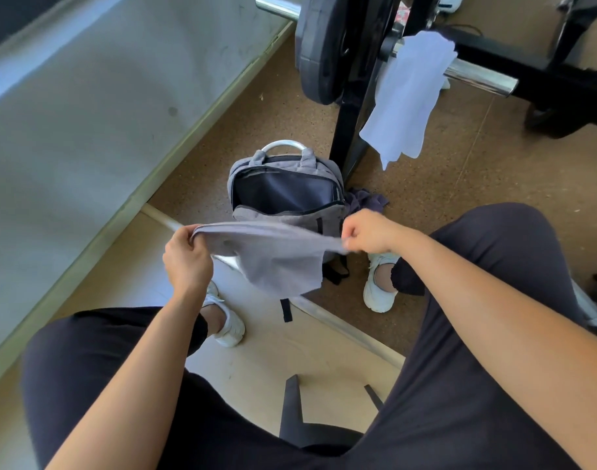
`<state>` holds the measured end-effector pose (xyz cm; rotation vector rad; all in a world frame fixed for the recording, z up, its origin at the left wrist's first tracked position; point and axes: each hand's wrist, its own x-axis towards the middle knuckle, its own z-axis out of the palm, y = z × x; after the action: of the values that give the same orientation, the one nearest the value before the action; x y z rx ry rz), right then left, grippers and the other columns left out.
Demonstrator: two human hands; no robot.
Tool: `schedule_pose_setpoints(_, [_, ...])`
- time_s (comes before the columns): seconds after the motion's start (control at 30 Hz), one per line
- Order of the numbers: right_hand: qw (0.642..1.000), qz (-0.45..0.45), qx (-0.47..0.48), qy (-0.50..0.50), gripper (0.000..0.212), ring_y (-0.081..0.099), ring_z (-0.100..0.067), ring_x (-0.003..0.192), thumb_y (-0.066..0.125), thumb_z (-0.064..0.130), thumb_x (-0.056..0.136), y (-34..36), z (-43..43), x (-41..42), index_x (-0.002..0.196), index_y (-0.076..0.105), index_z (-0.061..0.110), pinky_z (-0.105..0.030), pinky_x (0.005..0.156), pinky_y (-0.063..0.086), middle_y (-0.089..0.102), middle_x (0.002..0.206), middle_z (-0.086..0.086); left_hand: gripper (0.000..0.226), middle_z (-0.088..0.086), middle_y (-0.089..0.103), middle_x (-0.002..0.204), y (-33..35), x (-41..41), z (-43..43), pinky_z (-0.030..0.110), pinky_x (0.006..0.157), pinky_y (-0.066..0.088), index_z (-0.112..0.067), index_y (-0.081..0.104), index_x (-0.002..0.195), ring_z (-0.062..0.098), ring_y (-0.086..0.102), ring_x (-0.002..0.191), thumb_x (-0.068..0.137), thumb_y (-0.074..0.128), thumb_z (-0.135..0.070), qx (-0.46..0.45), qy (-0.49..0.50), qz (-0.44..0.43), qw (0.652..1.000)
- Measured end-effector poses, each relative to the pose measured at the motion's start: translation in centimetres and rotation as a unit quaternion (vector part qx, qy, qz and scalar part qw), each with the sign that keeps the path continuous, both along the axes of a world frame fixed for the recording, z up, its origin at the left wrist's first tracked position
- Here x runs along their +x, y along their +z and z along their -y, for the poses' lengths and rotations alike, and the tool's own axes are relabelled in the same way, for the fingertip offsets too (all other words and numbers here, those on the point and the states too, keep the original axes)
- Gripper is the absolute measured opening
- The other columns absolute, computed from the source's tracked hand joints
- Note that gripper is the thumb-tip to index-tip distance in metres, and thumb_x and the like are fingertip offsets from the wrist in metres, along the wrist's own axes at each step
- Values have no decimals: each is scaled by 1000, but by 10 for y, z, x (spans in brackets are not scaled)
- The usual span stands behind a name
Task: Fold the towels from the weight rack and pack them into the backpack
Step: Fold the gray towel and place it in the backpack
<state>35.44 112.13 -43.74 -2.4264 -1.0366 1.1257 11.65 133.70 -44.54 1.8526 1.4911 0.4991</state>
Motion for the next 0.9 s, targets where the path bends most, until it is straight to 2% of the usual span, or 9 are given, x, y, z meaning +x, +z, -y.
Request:
schedule_pose_setpoints(0.07, [998, -49, -43, 14, 8, 62, -15, 75, 65, 11, 92, -3, 4, -4, 86, 71, 13, -28, 69, 49, 73, 89, -12, 31, 3, 70, 97, 0, 0, 0, 32, 75, 40, -20, 74, 109, 26, 60, 94, 97, 46, -13, -3, 3, -3, 1000])
schedule_pose_setpoints(0.23, [982, -39, 100, -158, 10, 64, -24, 90, 60, 13, 95, 1, -3, 3, 88, 68, 14, -37, 80, 53, 67, 92, -8, 28, 1, 67, 90, 3, -1, -2, 31, 72, 39, -20, 74, 106, 25, 58, 90, 96, 48, -16, -20, 24, 4, 999])
schedule_pose_setpoints(0.3, [966, -66, 134, -213, 11, 67, -25, 97, 59, 14, 98, 3, -4, 3, 97, 68, 9, -38, 83, 58, 69, 99, -12, 21, 0, 61, 76, 4, 0, -2, 34, 64, 36, -17, 71, 89, 25, 53, 82, 95, 50, -19, -19, 15, 9, 1000])
schedule_pose_setpoints(0.37, [951, -90, 153, -253, 10, 70, -21, 94, 58, 17, 99, 3, -5, 3, 99, 67, 13, -31, 73, 58, 70, 100, -10, 28, -3, 48, 62, 6, 0, -1, 38, 60, 38, -16, 55, 66, 26, 46, 73, 93, 54, -24, -28, 9, 10, 1000])
schedule_pose_setpoints(0.43, [937, -118, 166, -285, 8, 73, -21, 88, 60, 19, 99, 4, -7, 3, 98, 67, 16, -28, 67, 57, 72, 98, -10, 34, -5, 51, 60, 9, 2, -1, 41, 65, 52, -17, 51, 61, 25, 53, 67, 90, 58, -33, -52, 21, 35, 998])
schedule_pose_setpoints(0.53, [906, -188, 198, -324, 11, 72, -20, 76, 64, 20, 98, 10, -9, -3, 101, 67, 9, -29, 65, 58, 73, 99, -19, 27, -2, 62, 71, 15, 4, 5, 43, 69, 65, -17, 59, 67, 16, 63, 64, 88, 66, -33, -91, 29, 94, 991])
schedule_pose_setpoints(0.67, [875, -291, 243, -302, 7, 69, -18, 69, 65, 14, 97, 26, -13, -26, 95, 63, 7, -31, 65, 59, 66, 89, -18, 24, 2, 62, 75, 25, 11, 23, 33, 57, 60, -11, 58, 78, 16, 64, 67, 95, 70, -23, -133, -65, 170, 974])
schedule_pose_setpoints(0.77, [866, -328, 257, -277, 6, 68, -19, 68, 66, 9, 96, 31, -18, -46, 93, 62, 6, -28, 62, 60, 62, 86, -20, 26, -2, 63, 67, 28, 17, 39, 36, 61, 63, -3, 61, 81, 12, 65, 64, 96, 71, -21, -158, -150, 169, 961])
schedule_pose_setpoints(0.9, [865, -338, 248, -275, 8, 66, -22, 72, 63, 9, 97, 36, -23, -62, 98, 62, 1, -29, 62, 60, 62, 87, -21, 37, 17, 63, 73, 27, 22, 54, 42, 62, 61, 6, 56, 81, 17, 65, 63, 98, 68, -25, -150, -154, 166, 962])
